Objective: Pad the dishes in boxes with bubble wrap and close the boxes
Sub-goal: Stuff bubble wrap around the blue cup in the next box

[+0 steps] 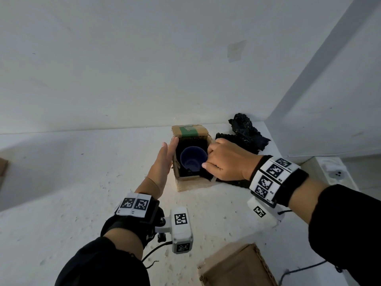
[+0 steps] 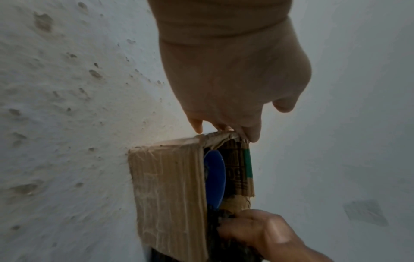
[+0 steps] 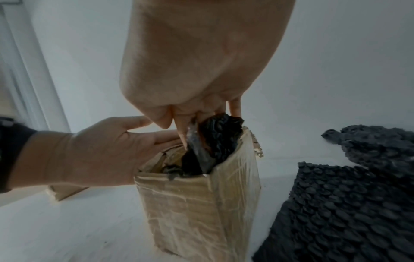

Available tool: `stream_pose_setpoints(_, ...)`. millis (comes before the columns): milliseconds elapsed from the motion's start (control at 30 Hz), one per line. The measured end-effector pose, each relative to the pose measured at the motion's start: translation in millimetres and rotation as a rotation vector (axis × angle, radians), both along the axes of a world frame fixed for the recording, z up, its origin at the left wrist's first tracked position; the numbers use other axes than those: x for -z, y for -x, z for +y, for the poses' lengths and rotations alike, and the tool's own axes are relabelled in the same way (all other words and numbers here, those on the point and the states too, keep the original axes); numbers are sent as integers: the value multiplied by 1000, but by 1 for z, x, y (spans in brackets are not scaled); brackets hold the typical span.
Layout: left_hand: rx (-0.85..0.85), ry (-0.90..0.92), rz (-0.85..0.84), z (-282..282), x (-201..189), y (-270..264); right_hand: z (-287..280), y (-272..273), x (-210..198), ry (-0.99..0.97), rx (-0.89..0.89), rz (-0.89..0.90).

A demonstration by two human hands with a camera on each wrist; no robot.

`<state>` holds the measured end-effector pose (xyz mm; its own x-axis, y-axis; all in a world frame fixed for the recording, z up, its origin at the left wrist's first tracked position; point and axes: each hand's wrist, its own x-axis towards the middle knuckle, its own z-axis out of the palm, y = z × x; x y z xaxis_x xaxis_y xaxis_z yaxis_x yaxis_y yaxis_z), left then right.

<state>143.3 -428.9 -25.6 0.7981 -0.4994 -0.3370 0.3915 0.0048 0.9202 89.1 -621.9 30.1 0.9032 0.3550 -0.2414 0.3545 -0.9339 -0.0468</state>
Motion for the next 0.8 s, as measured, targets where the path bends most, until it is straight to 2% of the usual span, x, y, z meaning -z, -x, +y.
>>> stream_pose_setpoints(200, 57, 71, -2, 2, 2, 3, 29, -14, -20, 286, 30, 240)
stream_pose_setpoints(367, 39, 106, 14, 4, 4, 2, 57, -29, -23, 434, 180, 555)
stream_pose_setpoints(467, 59, 106, -40, 5, 6, 2, 63, -31, -19, 262, 424, 663)
stream_pose_setpoints(567, 78, 120, -60, 5, 7, 3, 68, -33, -23, 135, 495, 753)
stream_pose_setpoints(633, 72, 97, -83, 4, 5, 5, 70, -35, -23, 181, 415, 742)
stream_pose_setpoints(733, 56, 72, -72, 2, -4, 7, 65, -37, -21, 325, 271, 566)
stream_pose_setpoints(800, 42, 67, -61, 2, -8, 7, 59, -36, -24, 244, 284, 446)
